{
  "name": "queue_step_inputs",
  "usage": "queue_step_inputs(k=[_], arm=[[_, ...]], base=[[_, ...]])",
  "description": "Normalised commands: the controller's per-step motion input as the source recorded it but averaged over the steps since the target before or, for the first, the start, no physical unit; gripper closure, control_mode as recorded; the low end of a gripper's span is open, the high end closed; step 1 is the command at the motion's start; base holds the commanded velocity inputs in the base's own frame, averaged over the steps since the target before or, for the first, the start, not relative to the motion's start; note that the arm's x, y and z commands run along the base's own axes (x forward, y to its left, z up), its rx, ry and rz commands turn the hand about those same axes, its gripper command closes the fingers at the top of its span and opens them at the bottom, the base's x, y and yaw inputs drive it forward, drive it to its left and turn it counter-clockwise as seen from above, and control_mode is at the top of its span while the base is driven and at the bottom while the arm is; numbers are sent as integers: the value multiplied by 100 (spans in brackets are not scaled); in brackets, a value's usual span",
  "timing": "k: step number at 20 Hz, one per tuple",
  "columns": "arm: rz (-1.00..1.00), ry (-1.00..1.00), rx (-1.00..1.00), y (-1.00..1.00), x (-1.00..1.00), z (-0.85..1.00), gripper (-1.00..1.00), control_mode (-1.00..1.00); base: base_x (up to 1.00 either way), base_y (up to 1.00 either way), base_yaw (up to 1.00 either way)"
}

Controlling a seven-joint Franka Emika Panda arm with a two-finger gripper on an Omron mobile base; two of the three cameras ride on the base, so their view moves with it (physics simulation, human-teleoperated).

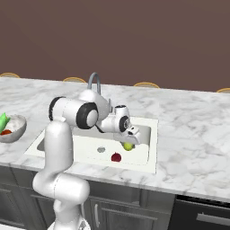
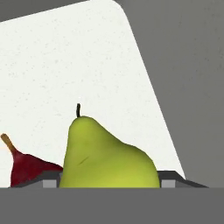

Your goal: There is a mixed pile of frozen fruits and vegetables on the counter. Locate all the frozen vegetables and place the items in a bowl on the counter. Take all the frozen fruits and defrost them in a running sink.

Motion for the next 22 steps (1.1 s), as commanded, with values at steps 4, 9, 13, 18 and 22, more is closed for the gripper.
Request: queue_step_inputs(k=[4,9,13,18,22], arm=[[-2,1,0,12,22,-45,100,-100],[-1,-1,0,21,29,-41,100,-100],[-4,1,1,-1,33,-28,100,-100],[-1,2,3,-4,16,-38,100,-100],[0,9,6,0,-6,-40,100,-100]], base=[[0,0,0],[0,0,0],[0,0,0],[0,0,0],[0,0,0]])
